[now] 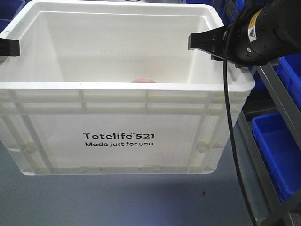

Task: Place moving items into box and shelve
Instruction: 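Hold the tote with both grippers while driving alongside the blue-bin shelves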

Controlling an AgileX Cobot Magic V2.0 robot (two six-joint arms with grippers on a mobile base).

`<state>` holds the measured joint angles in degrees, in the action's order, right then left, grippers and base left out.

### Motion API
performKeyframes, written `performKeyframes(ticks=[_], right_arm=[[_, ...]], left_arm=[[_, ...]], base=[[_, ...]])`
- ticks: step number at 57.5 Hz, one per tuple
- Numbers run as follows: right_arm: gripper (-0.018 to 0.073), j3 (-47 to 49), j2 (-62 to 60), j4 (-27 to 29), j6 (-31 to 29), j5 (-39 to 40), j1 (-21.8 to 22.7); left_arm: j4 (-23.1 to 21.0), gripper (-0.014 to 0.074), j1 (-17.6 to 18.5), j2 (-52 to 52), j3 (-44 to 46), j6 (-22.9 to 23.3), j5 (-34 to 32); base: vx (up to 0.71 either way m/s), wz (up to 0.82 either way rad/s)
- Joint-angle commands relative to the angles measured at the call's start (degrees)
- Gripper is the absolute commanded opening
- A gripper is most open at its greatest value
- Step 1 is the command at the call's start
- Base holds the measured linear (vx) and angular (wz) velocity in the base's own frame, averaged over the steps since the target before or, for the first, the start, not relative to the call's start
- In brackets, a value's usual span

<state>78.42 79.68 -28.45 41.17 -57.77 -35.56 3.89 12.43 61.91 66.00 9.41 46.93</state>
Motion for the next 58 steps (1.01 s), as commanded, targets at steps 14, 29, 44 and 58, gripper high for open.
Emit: performKeyframes(ticks=[14, 29, 44, 58], right_arm=[[0.0127, 2.64, -2.25, -5.81, -0.54, 5.72, 0.05], [0.0127, 2.64, -2.25, -5.81, -0.54, 5.72, 0.05], [0.0127, 2.64, -2.25, -5.81, -0.54, 5.72, 0.05], [0.0127, 2.64, -2.25, -5.81, -0.54, 5.67, 0.05]], left_arm=[[-0.67, 0.013, 0.46, -1.75, 2.54, -1.55, -8.41], [-0.67, 0.013, 0.46, -1.75, 2.54, -1.55, -8.41], [-0.67, 0.013, 0.46, -1.75, 2.54, -1.55, -8.41], [-0.67, 0.013, 0.46, -1.75, 2.54, -1.55, -8.41]], base=[[0.37, -0.02], [0.36, -0.01], [0.35, 0.02], [0.33, 0.02]])
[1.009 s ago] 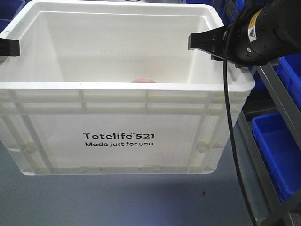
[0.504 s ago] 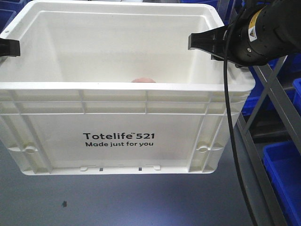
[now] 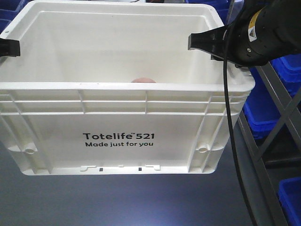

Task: Place moving items into box and shelve
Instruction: 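Hold the tote with both grippers while driving alongside the blue-bin shelves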

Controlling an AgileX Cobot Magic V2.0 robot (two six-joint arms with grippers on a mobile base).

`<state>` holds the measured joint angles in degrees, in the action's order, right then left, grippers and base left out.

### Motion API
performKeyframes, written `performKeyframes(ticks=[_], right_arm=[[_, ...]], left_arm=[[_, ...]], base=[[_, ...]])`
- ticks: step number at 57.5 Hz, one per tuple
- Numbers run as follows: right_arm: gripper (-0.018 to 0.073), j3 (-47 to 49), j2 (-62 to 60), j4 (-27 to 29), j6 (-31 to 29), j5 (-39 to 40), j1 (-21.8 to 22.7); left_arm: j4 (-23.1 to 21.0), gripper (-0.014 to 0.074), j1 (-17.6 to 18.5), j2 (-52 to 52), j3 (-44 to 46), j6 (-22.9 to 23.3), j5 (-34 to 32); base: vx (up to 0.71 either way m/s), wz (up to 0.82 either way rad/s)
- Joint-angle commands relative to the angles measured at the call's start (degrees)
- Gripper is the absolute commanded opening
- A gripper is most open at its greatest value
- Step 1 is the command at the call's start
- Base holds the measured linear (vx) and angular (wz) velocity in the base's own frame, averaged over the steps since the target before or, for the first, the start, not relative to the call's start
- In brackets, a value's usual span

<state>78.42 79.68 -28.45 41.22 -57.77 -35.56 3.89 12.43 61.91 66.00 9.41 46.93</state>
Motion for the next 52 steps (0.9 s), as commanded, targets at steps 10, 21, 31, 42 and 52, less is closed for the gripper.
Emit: performKeyframes(ticks=[10, 21, 31, 42, 52], right_arm=[[0.0127, 2.64, -2.25, -5.81, -0.59, 5.67, 0.05], [0.0127, 2.64, -2.25, -5.81, -0.59, 5.67, 0.05], [0.0127, 2.64, -2.25, -5.81, -0.59, 5.67, 0.05], [0.0127, 2.64, -2.25, -5.81, -0.59, 5.67, 0.05], [0.0127, 2.64, -2.25, -5.81, -0.59, 5.67, 0.05]], left_arm=[[-0.67, 0.013, 0.46, -1.75, 2.54, -1.55, -8.41], [-0.67, 0.013, 0.46, -1.75, 2.54, -1.55, -8.41], [-0.67, 0.013, 0.46, -1.75, 2.54, -1.55, -8.41], [-0.67, 0.013, 0.46, -1.75, 2.54, -1.55, -8.41], [-0.67, 0.013, 0.46, -1.75, 2.54, -1.55, -8.41]], base=[[0.31, 0.03], [0.28, 0.02], [0.25, 0.04], [0.21, 0.11], [0.17, 0.2]])
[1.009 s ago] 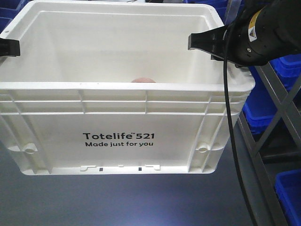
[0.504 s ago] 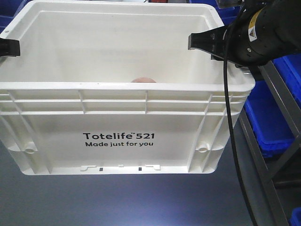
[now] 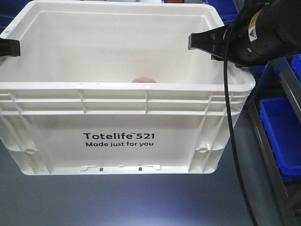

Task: Place moving items into box and shelve
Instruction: 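Hold the tote with both grippers while driving alongside the blue-bin shelves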

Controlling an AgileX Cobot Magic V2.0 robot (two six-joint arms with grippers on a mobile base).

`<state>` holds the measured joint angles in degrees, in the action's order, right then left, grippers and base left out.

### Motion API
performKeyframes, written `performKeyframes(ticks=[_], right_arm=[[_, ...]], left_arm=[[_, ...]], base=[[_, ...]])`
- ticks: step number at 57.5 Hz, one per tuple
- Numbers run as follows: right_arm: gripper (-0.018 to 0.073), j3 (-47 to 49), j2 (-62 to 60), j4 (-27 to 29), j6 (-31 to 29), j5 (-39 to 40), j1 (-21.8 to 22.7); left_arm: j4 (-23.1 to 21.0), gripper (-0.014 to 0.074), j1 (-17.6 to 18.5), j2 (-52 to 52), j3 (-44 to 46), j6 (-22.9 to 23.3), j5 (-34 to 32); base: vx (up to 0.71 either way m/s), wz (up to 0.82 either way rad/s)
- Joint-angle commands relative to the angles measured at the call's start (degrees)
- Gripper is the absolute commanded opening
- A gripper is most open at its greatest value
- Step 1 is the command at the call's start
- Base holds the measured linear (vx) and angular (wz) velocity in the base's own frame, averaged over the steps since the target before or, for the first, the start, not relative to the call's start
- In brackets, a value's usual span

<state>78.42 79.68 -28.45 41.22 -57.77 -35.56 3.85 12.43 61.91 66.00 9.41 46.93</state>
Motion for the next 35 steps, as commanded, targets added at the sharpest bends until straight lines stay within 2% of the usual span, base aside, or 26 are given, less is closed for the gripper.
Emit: performKeyframes(ticks=[1, 35], right_arm=[[0.0127, 2.64, -2.25, -5.81, -0.59, 5.67, 0.05], [0.0127, 2.64, -2.25, -5.81, -0.59, 5.72, 0.05]], left_arm=[[-0.62, 0.013, 0.46, -1.75, 2.54, -1.55, -8.41], [-0.62, 0.013, 0.46, -1.75, 2.54, -1.55, -8.41]], base=[[0.16, 0.23], [0.11, 0.32]])
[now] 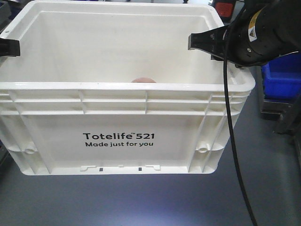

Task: Place moving items into box and shelve
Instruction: 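Hold the tote with both grippers while driving alongside the blue-bin shelves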

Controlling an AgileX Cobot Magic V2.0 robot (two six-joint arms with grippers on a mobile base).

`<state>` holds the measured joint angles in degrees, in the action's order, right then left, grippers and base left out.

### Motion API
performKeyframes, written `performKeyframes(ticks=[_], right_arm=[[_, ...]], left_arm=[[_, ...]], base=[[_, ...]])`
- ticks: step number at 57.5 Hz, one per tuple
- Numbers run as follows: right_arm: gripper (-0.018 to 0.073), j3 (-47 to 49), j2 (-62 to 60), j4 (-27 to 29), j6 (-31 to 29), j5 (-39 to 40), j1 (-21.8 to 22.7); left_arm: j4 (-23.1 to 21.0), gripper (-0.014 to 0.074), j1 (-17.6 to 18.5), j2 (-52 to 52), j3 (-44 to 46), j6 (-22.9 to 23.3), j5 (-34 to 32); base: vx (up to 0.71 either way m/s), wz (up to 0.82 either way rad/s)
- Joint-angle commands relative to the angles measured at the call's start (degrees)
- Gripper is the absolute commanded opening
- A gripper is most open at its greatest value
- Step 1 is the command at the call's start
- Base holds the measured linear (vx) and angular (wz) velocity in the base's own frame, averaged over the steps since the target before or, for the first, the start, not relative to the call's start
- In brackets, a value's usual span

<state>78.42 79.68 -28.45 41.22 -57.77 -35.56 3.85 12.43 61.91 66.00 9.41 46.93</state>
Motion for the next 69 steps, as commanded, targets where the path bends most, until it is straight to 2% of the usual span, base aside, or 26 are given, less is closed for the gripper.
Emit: performKeyframes(ticks=[1, 69], right_arm=[[0.0127, 2.64, -2.25, -5.81, -0.59, 5.72, 0.05], [0.0127, 2.64, -2.25, -5.81, -0.59, 5.72, 0.05]], left_arm=[[-0.62, 0.013, 0.46, -1.75, 2.54, -1.55, -8.41], [-0.62, 0.013, 0.46, -1.75, 2.54, -1.55, -8.41]], base=[[0.09, 0.37], [0.1, 0.41]])
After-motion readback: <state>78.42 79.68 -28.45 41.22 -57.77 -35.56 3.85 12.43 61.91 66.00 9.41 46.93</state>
